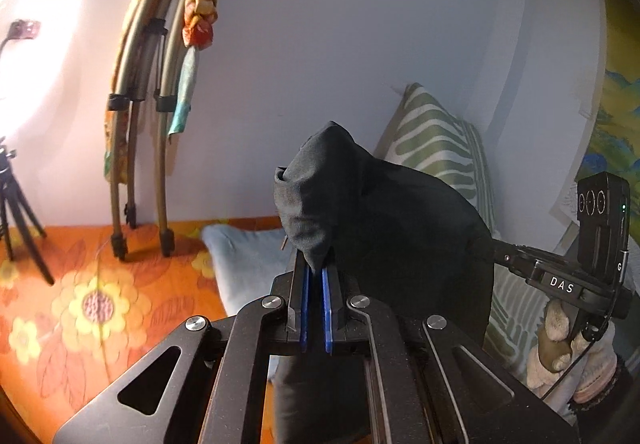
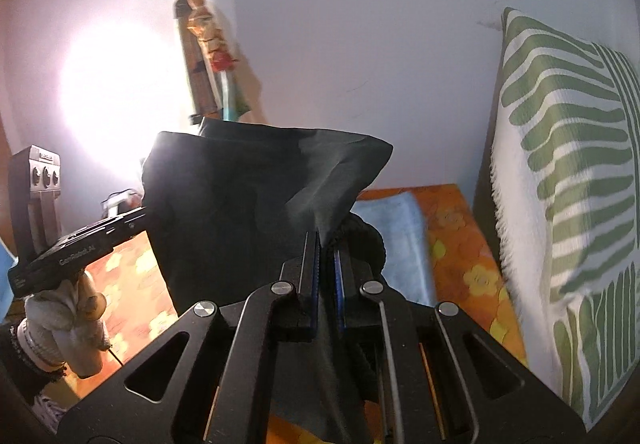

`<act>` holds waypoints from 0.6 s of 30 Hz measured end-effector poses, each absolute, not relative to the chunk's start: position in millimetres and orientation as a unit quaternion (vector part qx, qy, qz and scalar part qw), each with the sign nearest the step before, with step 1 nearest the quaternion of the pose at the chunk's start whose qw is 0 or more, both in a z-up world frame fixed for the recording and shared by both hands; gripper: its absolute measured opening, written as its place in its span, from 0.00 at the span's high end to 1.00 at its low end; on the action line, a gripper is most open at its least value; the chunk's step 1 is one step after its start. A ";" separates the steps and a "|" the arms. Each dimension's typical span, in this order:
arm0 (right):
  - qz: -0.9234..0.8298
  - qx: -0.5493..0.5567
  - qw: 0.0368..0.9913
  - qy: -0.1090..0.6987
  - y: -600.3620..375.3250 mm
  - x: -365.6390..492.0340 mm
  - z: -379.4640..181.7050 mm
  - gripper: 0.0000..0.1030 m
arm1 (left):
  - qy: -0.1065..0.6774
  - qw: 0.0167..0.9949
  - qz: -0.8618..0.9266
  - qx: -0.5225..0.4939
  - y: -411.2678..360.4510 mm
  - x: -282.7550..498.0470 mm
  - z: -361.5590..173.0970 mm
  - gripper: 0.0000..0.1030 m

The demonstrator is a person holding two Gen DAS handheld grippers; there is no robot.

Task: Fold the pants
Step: 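Lift the folded trousers with both grippers and carry them onto the blue cloth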

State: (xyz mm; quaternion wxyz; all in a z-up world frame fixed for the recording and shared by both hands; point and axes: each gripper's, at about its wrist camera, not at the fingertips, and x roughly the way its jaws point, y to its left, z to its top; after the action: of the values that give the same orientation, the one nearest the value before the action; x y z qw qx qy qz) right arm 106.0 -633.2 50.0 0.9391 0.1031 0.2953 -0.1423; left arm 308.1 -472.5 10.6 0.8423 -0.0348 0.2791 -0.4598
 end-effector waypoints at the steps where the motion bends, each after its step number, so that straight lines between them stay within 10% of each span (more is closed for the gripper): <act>1: -0.145 0.101 0.938 0.298 -639.2 112.9 48.2 0.94 | 0.280 0.843 -0.458 -0.034 -479.3 316.0 8.3 0.96; 18: -0.167 0.084 0.905 0.383 -734.1 247.9 -49.7 0.94 | 0.334 0.846 -0.415 -0.027 -546.2 432.2 -72.3 0.96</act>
State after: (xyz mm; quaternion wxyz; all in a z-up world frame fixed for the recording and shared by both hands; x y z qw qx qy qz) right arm 247.9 -734.1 -49.7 0.9047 0.0843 0.3826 -0.1673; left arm 432.2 -546.2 -72.3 0.8460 -0.0274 0.3338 -0.4148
